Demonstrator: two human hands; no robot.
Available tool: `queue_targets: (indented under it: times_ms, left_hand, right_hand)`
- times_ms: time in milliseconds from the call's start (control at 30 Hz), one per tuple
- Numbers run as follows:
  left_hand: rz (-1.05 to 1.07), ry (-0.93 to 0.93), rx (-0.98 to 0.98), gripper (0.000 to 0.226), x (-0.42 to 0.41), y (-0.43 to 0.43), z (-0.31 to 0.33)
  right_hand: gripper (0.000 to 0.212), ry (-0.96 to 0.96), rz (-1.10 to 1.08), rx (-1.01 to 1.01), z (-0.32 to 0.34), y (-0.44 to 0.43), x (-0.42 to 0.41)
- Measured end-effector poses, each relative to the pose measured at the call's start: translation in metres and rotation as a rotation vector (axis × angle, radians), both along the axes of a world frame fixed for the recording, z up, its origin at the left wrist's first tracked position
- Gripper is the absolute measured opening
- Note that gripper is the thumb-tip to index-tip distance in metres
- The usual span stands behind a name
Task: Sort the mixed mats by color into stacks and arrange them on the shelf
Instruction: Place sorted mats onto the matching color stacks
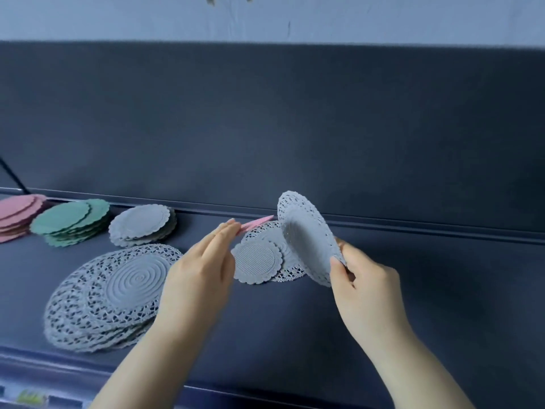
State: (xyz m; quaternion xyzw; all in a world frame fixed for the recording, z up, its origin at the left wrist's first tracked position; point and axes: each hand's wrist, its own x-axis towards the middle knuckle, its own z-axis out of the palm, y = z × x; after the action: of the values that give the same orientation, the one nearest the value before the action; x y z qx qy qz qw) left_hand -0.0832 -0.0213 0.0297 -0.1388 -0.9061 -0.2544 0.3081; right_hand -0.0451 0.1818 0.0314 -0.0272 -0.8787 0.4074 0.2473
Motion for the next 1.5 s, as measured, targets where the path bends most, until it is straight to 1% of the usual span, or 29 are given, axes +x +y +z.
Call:
queue_targets:
  times_ms: [100,200,333,467,533,567,633,700,867,900,933,1000,1033,1100,1200,1333,1500]
  left_hand:
    - [0.086,0.025,0.043,0.039,-0.002,-0.051,0.005]
    - [0.157,0.0,0.086,0.038,-0.004,-0.11,0.005]
    - [0.19,-0.022,0.093,0.038,-0.004,-0.189,0.004]
    - [0.205,0.013,0.087,0.039,-0.007,-0.257,0.0]
    - [0.187,0.016,0.09,0.039,-0.009,-0.282,-0.006]
    - [0.171,0.014,0.093,0.039,-0.01,-0.291,-0.009]
    - [0.123,0.02,0.085,0.039,-0.012,-0.302,-0.013]
    - [0.059,0.047,0.049,0.038,-0.015,-0.306,-0.015]
    - [-0.045,0.057,0.014,0.044,-0.02,-0.309,-0.019]
    - [-0.065,0.048,0.008,0.044,-0.019,-0.31,-0.021]
    - [-0.083,0.035,0.001,0.044,-0.02,-0.311,-0.025]
    - [-0.101,0.011,-0.019,0.044,-0.019,-0.314,-0.031]
    - [-0.108,0.003,-0.029,0.044,-0.019,-0.316,-0.034]
    - [-0.132,-0.008,-0.038,0.044,-0.021,-0.317,-0.038]
    - [-0.153,-0.013,-0.033,0.043,-0.022,-0.314,-0.04]
    - [-0.164,-0.027,-0.046,0.043,-0.022,-0.304,-0.046]
    - [-0.164,-0.072,-0.088,0.043,-0.013,-0.289,-0.048]
  right_hand:
    - [0.025,0.039,0.041,0.025,0.001,-0.039,-0.011]
    - [0.033,0.069,0.122,0.05,0.002,-0.095,-0.028]
    - [0.04,0.1,0.19,0.181,-0.001,-0.183,-0.04]
    - [0.051,-0.033,0.341,0.295,-0.019,-0.25,-0.042]
    - [0.052,-0.097,0.326,0.393,-0.029,-0.273,-0.038]
    - [0.05,-0.097,0.303,0.461,-0.034,-0.282,-0.037]
    - [0.041,-0.165,0.275,0.579,-0.043,-0.296,-0.034]
    - [0.039,-0.192,0.235,0.691,-0.046,-0.303,-0.033]
    - [0.033,-0.245,0.137,0.762,-0.035,-0.308,-0.031]
    - [0.035,-0.273,0.129,0.766,-0.033,-0.311,-0.031]
    - [0.044,-0.302,0.132,0.76,-0.031,-0.315,-0.033]
    - [0.063,-0.262,0.104,0.806,-0.033,-0.319,-0.036]
    - [0.064,-0.243,0.075,0.814,-0.031,-0.323,-0.035]
    - [0.057,-0.233,0.004,0.847,-0.03,-0.329,-0.036]
    - [0.051,-0.161,-0.088,0.852,-0.029,-0.331,-0.039]
    - [0.046,-0.151,-0.084,0.872,-0.026,-0.325,-0.043]
    - [0.048,-0.114,-0.058,0.8,-0.025,-0.309,-0.054]
